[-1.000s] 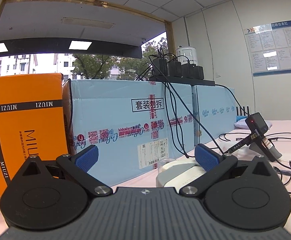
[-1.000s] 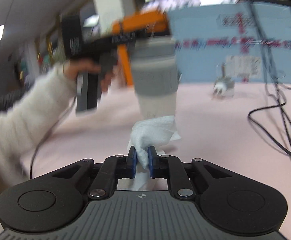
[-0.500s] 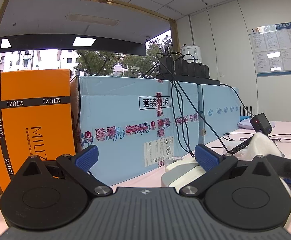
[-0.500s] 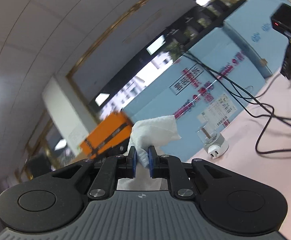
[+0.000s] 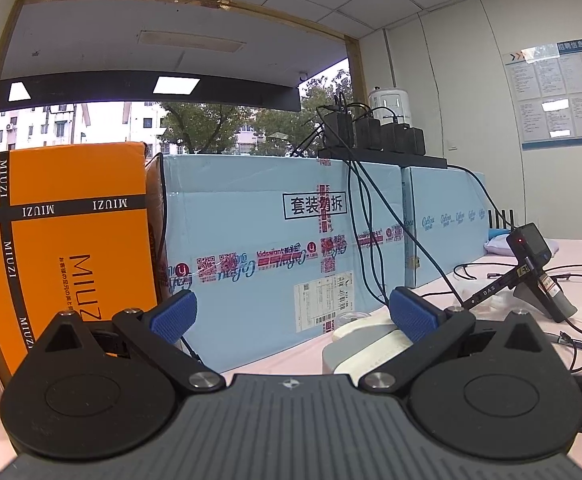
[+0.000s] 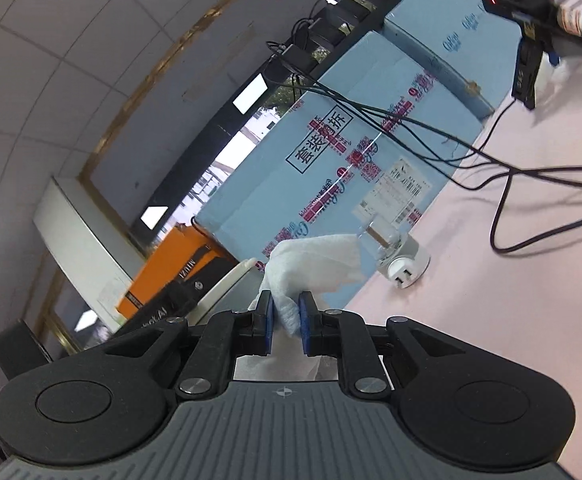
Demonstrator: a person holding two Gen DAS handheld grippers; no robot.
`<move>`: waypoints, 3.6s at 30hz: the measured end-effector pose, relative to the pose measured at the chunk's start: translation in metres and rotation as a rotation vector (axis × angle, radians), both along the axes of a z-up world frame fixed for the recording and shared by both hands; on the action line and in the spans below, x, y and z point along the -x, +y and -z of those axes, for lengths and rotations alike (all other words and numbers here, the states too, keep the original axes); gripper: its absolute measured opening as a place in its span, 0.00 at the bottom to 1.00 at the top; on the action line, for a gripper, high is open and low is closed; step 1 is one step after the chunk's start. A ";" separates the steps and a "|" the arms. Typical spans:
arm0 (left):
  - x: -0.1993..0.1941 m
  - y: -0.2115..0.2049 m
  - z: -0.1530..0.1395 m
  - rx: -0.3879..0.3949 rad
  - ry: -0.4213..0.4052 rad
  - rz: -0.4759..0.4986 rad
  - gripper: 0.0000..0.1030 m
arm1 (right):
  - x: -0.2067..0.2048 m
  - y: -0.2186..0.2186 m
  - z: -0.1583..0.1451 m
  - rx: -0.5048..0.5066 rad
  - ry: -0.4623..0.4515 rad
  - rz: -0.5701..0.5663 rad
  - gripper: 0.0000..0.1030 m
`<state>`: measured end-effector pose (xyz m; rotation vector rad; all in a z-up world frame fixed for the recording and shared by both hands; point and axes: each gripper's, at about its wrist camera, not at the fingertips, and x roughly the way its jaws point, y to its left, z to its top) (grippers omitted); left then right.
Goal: Clean container
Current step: 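Wipe the tumbler body with the tissue in the right tool while the left tool holds the lid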
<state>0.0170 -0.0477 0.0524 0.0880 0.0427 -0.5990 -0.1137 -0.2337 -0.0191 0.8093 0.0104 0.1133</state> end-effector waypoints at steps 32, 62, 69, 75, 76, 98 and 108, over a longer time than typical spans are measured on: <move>0.003 -0.002 -0.001 -0.013 -0.007 0.012 1.00 | 0.017 0.047 -0.018 0.484 0.099 -0.075 0.13; 0.003 -0.001 0.000 -0.011 0.000 0.030 1.00 | 0.018 0.030 -0.031 0.606 0.029 -0.025 0.10; 0.002 0.000 -0.001 -0.005 0.009 0.024 1.00 | 0.016 0.038 -0.032 0.649 0.019 -0.075 0.10; 0.004 -0.001 0.000 -0.009 0.001 0.028 1.00 | 0.013 0.039 -0.024 0.683 0.101 -0.125 0.10; 0.004 -0.001 0.000 -0.009 0.000 0.028 1.00 | 0.012 0.039 -0.023 0.678 0.115 -0.132 0.10; 0.009 -0.006 0.000 -0.026 -0.025 0.034 1.00 | 0.014 0.032 -0.026 0.707 0.126 -0.192 0.10; 0.009 -0.007 -0.001 -0.033 -0.027 0.026 1.00 | 0.021 0.027 -0.044 0.662 0.008 -0.114 0.10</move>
